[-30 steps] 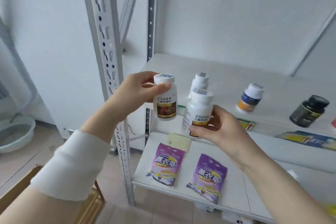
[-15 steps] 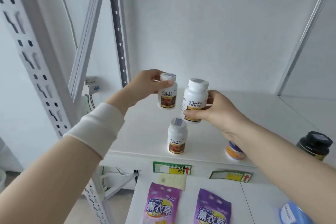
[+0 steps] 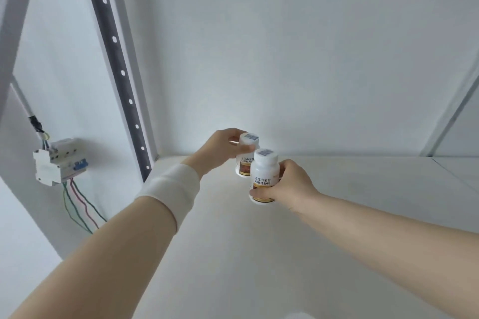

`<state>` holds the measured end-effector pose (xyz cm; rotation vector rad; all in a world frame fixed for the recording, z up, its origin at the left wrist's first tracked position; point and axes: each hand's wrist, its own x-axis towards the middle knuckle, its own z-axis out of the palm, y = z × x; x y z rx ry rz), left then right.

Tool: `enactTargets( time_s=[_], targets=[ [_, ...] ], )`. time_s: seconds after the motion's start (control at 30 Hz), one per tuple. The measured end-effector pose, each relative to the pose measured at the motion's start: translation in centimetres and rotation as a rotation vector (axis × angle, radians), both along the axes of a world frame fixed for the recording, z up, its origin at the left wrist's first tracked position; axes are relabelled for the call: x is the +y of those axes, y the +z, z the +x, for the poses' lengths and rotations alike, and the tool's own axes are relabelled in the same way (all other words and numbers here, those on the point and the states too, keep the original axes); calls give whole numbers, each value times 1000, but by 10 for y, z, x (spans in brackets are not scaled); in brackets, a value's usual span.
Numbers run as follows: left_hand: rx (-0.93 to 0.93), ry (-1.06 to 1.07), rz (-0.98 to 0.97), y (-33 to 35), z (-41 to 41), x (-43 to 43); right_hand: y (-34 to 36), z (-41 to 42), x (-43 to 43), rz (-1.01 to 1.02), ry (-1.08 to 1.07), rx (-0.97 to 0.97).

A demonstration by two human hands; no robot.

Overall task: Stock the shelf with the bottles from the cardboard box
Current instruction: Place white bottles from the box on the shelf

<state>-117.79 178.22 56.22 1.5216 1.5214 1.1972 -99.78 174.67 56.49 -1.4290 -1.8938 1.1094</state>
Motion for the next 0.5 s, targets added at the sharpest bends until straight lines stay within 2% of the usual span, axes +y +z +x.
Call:
enactTargets(
  time_s=[0.5],
  targets=[
    [33, -24, 13, -12, 4, 41, -29, -18, 40, 48, -30, 6]
  ],
)
